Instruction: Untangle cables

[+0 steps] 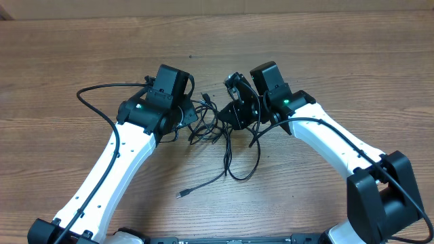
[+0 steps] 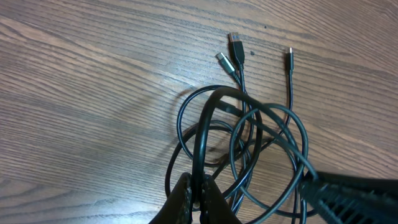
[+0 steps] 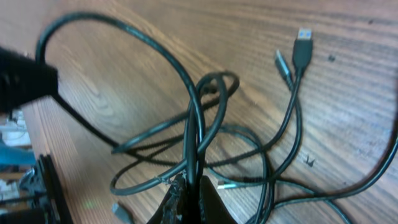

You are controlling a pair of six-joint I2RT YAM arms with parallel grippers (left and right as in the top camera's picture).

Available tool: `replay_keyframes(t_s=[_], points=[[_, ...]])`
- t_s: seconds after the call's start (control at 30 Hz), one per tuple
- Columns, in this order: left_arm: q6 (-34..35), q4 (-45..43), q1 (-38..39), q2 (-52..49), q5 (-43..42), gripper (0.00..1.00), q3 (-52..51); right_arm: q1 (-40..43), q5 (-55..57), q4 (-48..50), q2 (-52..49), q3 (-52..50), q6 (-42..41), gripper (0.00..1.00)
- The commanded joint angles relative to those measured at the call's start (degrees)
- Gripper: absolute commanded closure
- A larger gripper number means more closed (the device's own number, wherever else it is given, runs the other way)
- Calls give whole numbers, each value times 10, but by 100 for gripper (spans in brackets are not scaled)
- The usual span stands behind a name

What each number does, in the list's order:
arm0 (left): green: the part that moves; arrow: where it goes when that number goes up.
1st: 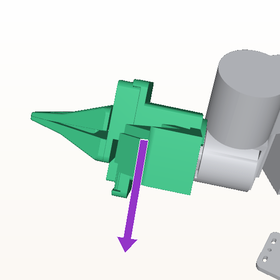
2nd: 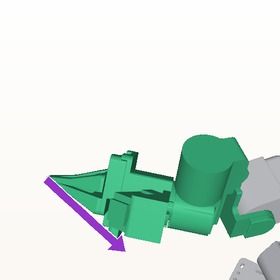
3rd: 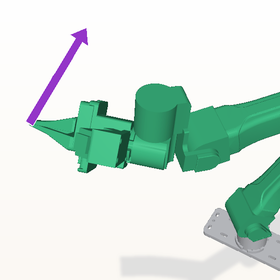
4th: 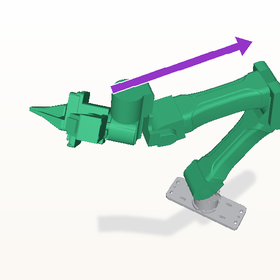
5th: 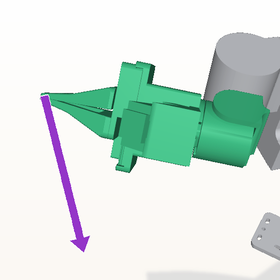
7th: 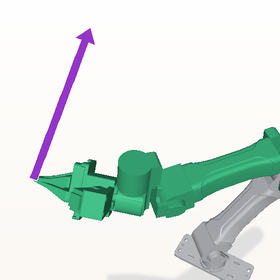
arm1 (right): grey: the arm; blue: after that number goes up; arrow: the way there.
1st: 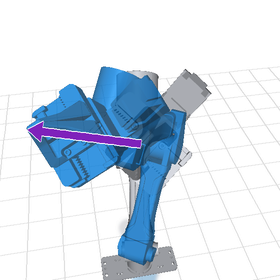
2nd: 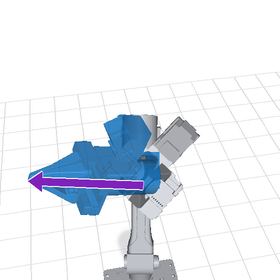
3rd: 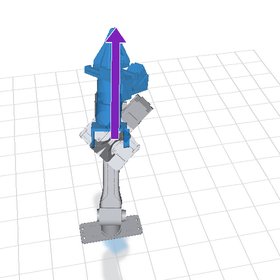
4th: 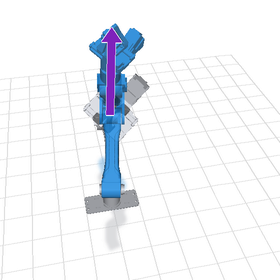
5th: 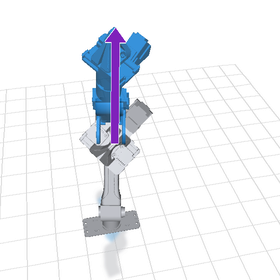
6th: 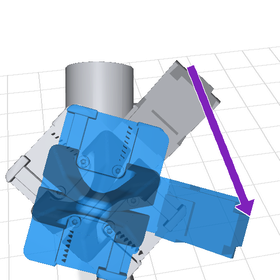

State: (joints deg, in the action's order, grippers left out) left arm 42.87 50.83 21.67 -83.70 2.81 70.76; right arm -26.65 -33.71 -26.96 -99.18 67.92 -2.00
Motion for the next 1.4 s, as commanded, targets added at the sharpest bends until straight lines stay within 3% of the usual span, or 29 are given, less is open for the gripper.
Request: replay_keyframes(t_s=[0.0, 0.2, 0.4, 0.8, 1.17, 1.37], points=[[-5, 2, -3, 0, 8, 96, 6, 16, 7, 38, 18, 3, -91, 96], [-4, 3, -3, 0, 14, 96, 6, 43, 81, 79, 23, 3, -204, 96], [0, 3, -3, 0, 27, 96, 6, 49, 172, 40, 23, 3, -220, 96], [140, 62, -3, 0, 109, 95, 6, 53, 297, 0, 23, 3, -283, 96], [146, 61, -3, 0, 107, 96, 6, 68, 294, 0, 23, 3, -366, 96], [136, 61, -3, 0, 107, 96, 6, 68, 165, 77, 23, 3, -278, 96]])
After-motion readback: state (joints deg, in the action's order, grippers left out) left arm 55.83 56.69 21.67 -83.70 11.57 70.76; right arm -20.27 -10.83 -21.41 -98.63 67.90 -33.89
